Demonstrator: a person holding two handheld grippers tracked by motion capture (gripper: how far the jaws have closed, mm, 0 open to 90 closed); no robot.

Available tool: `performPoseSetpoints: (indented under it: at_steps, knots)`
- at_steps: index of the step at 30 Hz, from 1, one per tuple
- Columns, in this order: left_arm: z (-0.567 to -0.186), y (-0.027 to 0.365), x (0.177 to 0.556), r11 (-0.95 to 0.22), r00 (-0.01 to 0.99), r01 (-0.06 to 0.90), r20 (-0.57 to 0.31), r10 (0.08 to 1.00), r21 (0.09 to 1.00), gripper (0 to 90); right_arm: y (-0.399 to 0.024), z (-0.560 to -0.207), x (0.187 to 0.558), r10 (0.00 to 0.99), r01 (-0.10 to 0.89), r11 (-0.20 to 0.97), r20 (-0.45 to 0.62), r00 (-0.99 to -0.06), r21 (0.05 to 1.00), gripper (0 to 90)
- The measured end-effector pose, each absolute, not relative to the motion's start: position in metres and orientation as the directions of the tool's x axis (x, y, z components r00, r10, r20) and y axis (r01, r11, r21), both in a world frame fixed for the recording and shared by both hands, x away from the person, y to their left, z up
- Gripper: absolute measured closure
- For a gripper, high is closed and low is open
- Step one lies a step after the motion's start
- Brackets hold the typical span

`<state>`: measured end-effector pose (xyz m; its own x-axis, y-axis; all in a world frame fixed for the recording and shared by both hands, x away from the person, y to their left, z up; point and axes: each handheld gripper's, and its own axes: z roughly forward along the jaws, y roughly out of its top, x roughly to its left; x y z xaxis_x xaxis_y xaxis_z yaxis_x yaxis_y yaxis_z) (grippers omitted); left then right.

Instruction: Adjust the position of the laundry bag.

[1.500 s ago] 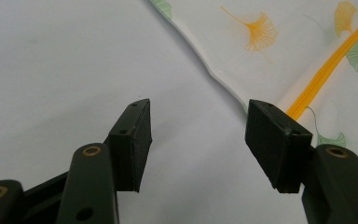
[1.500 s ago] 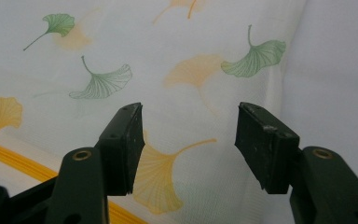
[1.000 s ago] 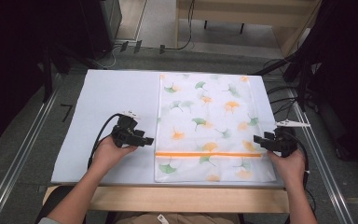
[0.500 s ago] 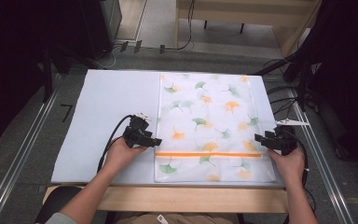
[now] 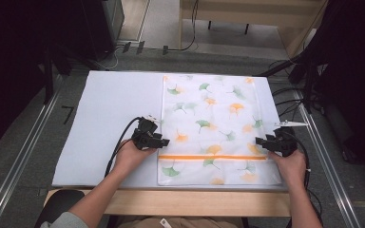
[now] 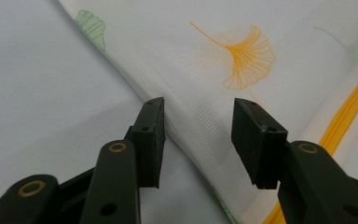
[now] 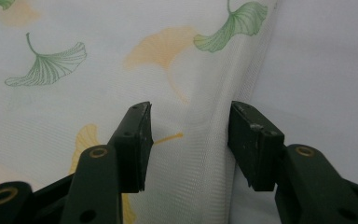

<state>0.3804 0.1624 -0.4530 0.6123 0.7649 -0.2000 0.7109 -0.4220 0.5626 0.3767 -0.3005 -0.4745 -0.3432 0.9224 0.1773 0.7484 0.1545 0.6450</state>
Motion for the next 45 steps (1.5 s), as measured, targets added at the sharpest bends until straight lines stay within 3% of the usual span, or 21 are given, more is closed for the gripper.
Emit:
performPoseSetpoints:
  at_steps: [3, 7, 9, 14, 19, 33, 45]
  knots:
    - [-0.454, 0.159, 0.380, -0.412, 0.608, 0.712, -0.206, 0.767, 0.569, 63.8, -0.297, -0.474, 0.377, 0.920, 0.745, 0.170, 0.167, -0.354, 0.645, 54.6]
    - [-0.455, 0.159, 0.381, -0.423, 0.608, 0.703, -0.174, 0.775, 0.572, 75.7, -0.297, -0.474, 0.377, 0.925, 0.742, 0.178, 0.146, -0.350, 0.646, 66.7]
    - [-0.456, 0.160, 0.382, -0.413, 0.607, 0.711, -0.201, 0.769, 0.569, 82.8, -0.298, -0.474, 0.377, 0.934, 0.744, 0.174, 0.133, -0.333, 0.645, 74.9]
    - [-0.457, 0.164, 0.386, -0.385, 0.597, 0.738, -0.270, 0.756, 0.554, 90.0, -0.300, -0.474, 0.378, 0.938, 0.771, 0.130, 0.174, -0.299, 0.624, 89.4]
    - [-0.456, 0.168, 0.388, -0.366, 0.588, 0.752, -0.307, 0.748, 0.548, 90.0, -0.300, -0.473, 0.379, 0.940, 0.785, 0.107, 0.195, -0.280, 0.611, 90.0]
    - [-0.445, 0.179, 0.389, -0.369, 0.588, 0.749, -0.295, 0.753, 0.551, 90.0, -0.297, -0.469, 0.378, 0.927, 0.791, 0.123, 0.216, -0.308, 0.600, 89.8]
    - [-0.435, 0.208, 0.390, -0.342, 0.562, 0.767, -0.311, 0.766, 0.543, 90.0, -0.274, -0.462, 0.382, 0.901, 0.776, 0.169, 0.224, -0.371, 0.607, 89.7]
